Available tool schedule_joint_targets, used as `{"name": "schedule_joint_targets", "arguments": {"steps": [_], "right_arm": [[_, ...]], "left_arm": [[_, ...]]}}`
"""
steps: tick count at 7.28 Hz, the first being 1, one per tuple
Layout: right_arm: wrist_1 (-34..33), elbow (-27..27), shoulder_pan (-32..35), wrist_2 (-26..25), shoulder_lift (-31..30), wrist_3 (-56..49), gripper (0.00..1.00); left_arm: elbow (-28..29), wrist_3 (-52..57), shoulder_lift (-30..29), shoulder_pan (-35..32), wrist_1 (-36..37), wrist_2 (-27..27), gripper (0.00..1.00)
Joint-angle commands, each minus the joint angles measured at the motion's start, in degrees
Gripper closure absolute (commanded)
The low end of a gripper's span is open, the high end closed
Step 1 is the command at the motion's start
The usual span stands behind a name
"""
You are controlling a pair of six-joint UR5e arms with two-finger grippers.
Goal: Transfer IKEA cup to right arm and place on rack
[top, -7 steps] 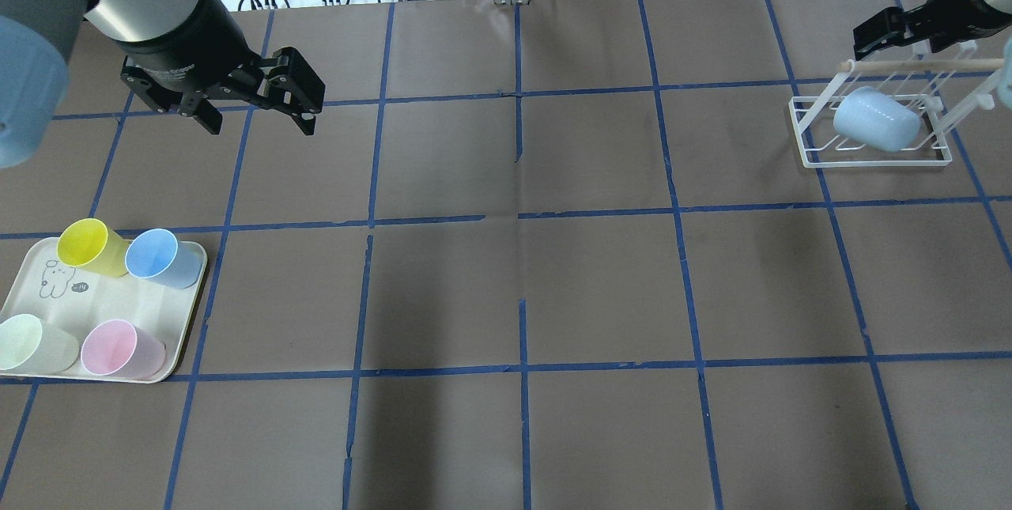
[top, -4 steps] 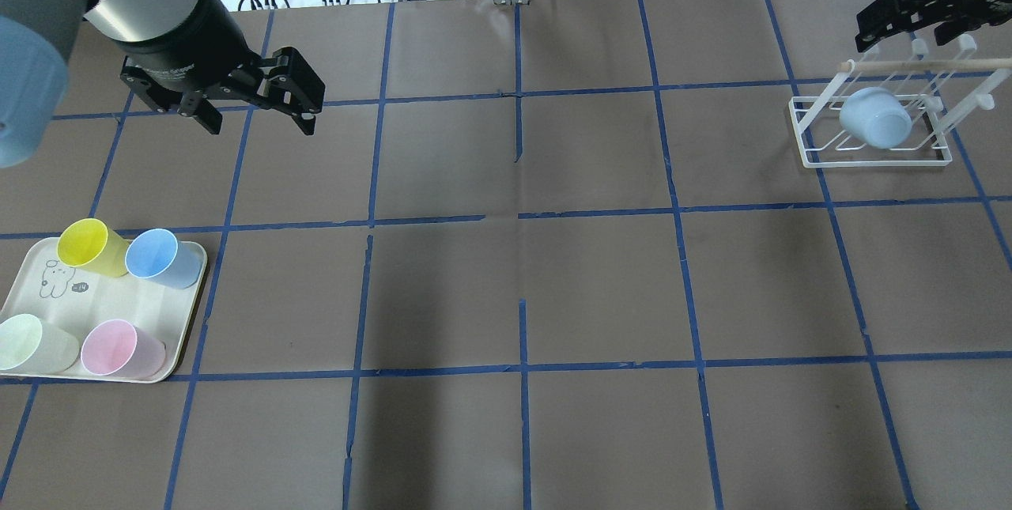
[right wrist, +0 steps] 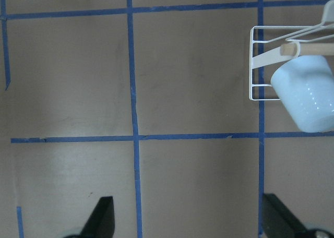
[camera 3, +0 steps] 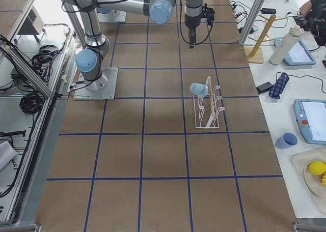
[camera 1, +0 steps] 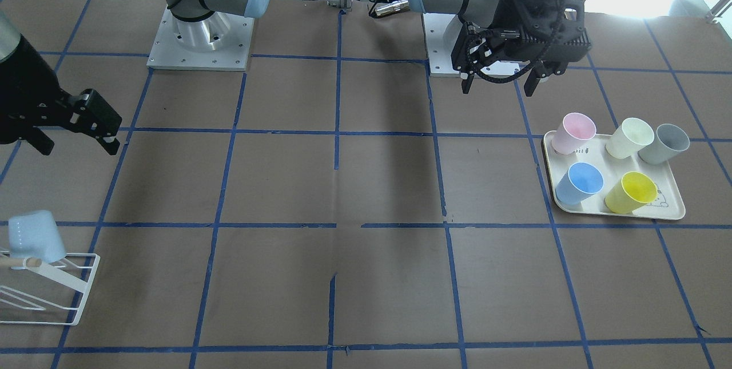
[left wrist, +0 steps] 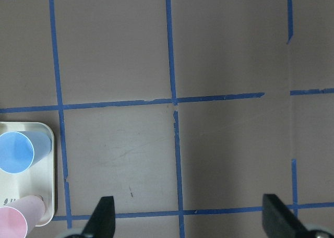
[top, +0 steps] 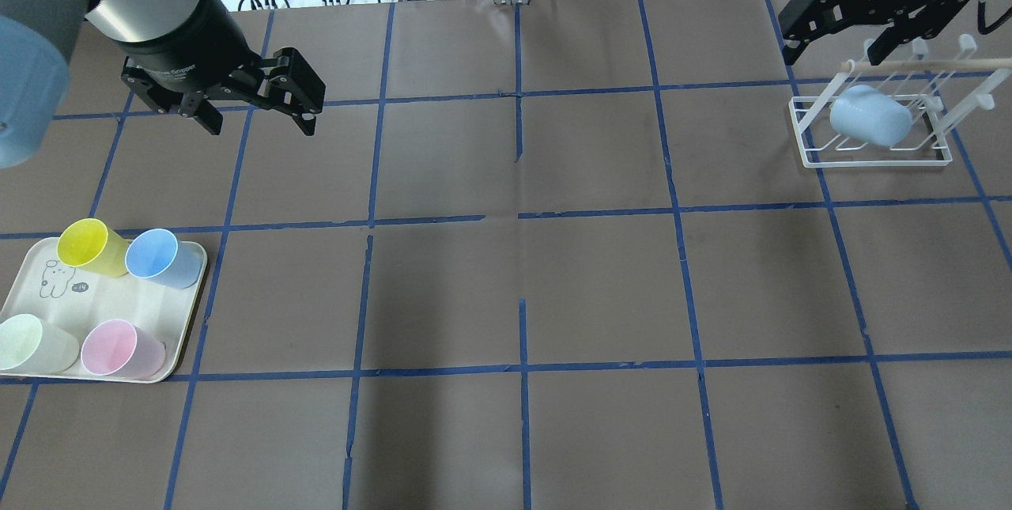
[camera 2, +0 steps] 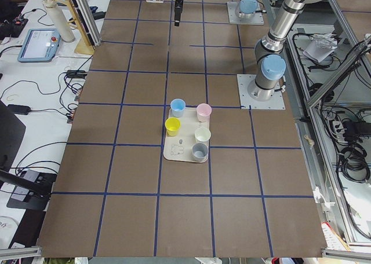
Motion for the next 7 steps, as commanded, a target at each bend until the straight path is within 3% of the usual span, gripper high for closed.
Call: {"name": "schedule_joint_targets", "arguments": {"steps": [1,3,7], "right_arm": [[6.48,-1.54,6.37,-1.31,-0.13,6.55,0.0],[7.29,-1.46,12.61,-5.33,0.05,10.89,0.0],[6.77,-1.63,13.25,-4.13,-0.39,10.28,0.0]], "left_arm": [[-0.03,-0.07,0.0,-0.09,-0.09,0.0,0.0],[0.06,-0.07,0.0,0.18,0.0,-0.09,0.0],[0.06,-0.15,0.09,0.18,0.0,-0.09,0.0]]}}
